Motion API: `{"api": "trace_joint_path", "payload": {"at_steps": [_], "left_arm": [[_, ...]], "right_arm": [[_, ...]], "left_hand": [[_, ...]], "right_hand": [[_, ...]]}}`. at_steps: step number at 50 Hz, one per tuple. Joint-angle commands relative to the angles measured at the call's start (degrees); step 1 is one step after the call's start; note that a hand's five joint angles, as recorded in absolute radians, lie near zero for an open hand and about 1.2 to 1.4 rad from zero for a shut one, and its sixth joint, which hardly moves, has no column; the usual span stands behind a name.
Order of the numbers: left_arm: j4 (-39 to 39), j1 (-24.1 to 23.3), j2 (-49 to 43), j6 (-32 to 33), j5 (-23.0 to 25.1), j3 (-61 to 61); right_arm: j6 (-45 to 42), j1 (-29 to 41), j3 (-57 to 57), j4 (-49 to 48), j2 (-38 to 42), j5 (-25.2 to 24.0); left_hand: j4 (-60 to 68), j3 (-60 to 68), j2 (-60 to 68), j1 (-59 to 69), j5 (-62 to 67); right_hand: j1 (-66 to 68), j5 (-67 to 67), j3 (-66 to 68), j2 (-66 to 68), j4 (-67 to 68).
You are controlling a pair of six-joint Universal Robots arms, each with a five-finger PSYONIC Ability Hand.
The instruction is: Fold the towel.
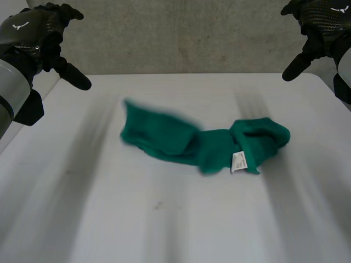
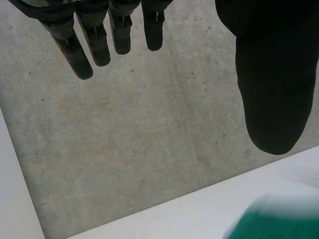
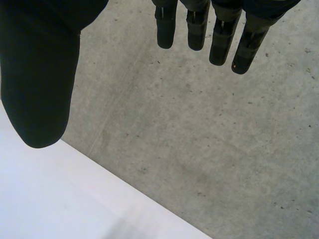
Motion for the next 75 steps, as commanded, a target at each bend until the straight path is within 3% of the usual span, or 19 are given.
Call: {"api": "trace_joint_path", "payload": {"at_steps": [1, 10, 15, 19, 24, 27, 32, 36, 41, 49, 55, 57, 60, 68, 75], "left_arm": [[0.7, 0.0, 0.1, 0.0, -0.1, 0.0], [1.9, 0.2, 0.0, 0.3, 0.0, -0.6], [1.9, 0.1, -1.1, 2.3, 0.0, -0.9], [1.8, 0.2, -3.9, 9.3, 0.7, -1.5], [0.7, -1.0, -6.4, 19.6, 1.7, -5.4], [0.7, -1.8, -7.3, 20.7, 1.5, -8.4], [1.7, -5.9, -10.9, 18.1, 1.5, -14.0], [7.7, -8.5, -17.1, 12.9, 0.9, -16.1], [13.3, -9.4, -23.8, 10.6, -1.9, -15.9], [14.5, -9.8, -33.1, 10.6, -4.7, -10.8], [14.5, -9.8, -37.8, 10.7, -4.8, -6.4], [14.7, -9.8, -38.3, 10.7, -4.9, -5.6], [15.8, -9.8, -38.0, 10.6, -5.5, -4.8], [18.7, -10.1, -30.9, 10.5, -6.8, -5.8], [18.8, -11.7, -24.2, 10.4, -6.1, -8.9]], "right_arm": [[0.0, 0.1, 0.3, -0.1, -0.2, 0.0], [-0.5, 0.1, 0.3, -0.1, -0.2, -0.2], [-4.1, 0.2, 0.9, 0.5, -0.1, -3.9], [-11.0, 0.1, 2.8, 1.6, 0.0, -7.2], [-29.0, 1.0, 8.3, 3.8, 0.6, -8.4], [-33.2, 2.2, 11.0, 3.4, 1.2, -8.2], [-32.6, 2.7, 14.5, 2.5, 3.4, -7.2], [-31.8, 2.7, 18.4, -1.2, 4.5, -6.9], [-29.4, 2.6, 23.0, -7.3, 4.5, -6.4], [-24.3, 1.8, 26.9, -10.8, 4.6, -6.4], [-21.8, -0.5, 29.3, -11.2, 4.7, -6.7], [-21.8, -0.5, 29.4, -11.4, 4.8, -6.7], [-21.8, -0.6, 29.8, -11.9, 5.0, -6.6], [-21.9, -0.3, 30.6, -13.4, 6.1, -7.8], [-30.3, -0.4, 31.1, -18.3, 11.3, -17.6]], "left_hand": [[-1.6, -2.1, -1.3, -1.9, -2.0], [-1.5, -1.9, -1.1, -1.8, -1.8], [-0.5, -0.9, -0.1, -0.8, -0.8], [0.2, -0.2, 0.5, -0.1, -0.1], [1.6, 1.1, 1.9, 1.2, 1.2], [1.6, 1.1, 1.9, 1.2, 1.2], [1.4, 1.0, 1.7, 1.1, 1.0], [2.2, 1.8, 2.6, 1.9, 1.9], [4.1, 3.7, 4.4, 3.8, 3.7], [7.8, 7.4, 8.1, 7.5, 7.4], [19.2, 18.7, 19.5, 18.9, 18.8], [32.6, 32.2, 32.9, 32.3, 32.2], [67.7, 67.2, 68.0, 67.4, 67.3], [67.8, 67.4, 68.1, 67.5, 67.5], [67.8, 67.4, 68.1, 67.5, 67.5]], "right_hand": [[-0.6, -3.5, -2.1, -2.6, -3.2], [-0.6, -3.5, -2.1, -2.6, -3.2], [-0.6, -3.5, -2.1, -2.6, -3.2], [-0.6, -3.5, -2.1, -2.6, -3.2], [-0.6, -3.5, -2.1, -2.6, -3.2], [-0.6, -3.5, -2.1, -2.6, -3.2], [-0.6, -3.5, -2.1, -2.6, -3.2], [-0.6, -3.5, -2.1, -2.6, -3.2], [-0.6, -3.5, -2.1, -2.6, -3.2], [-0.6, -3.5, -2.1, -2.6, -3.2], [-0.6, -3.5, -2.1, -2.6, -3.2], [-0.6, -3.5, -2.1, -2.6, -3.2], [-0.6, -3.5, -2.1, -2.6, -3.2], [0.2, -2.7, -1.3, -1.8, -2.4], [0.2, -2.7, -1.3, -1.8, -2.5]]}}
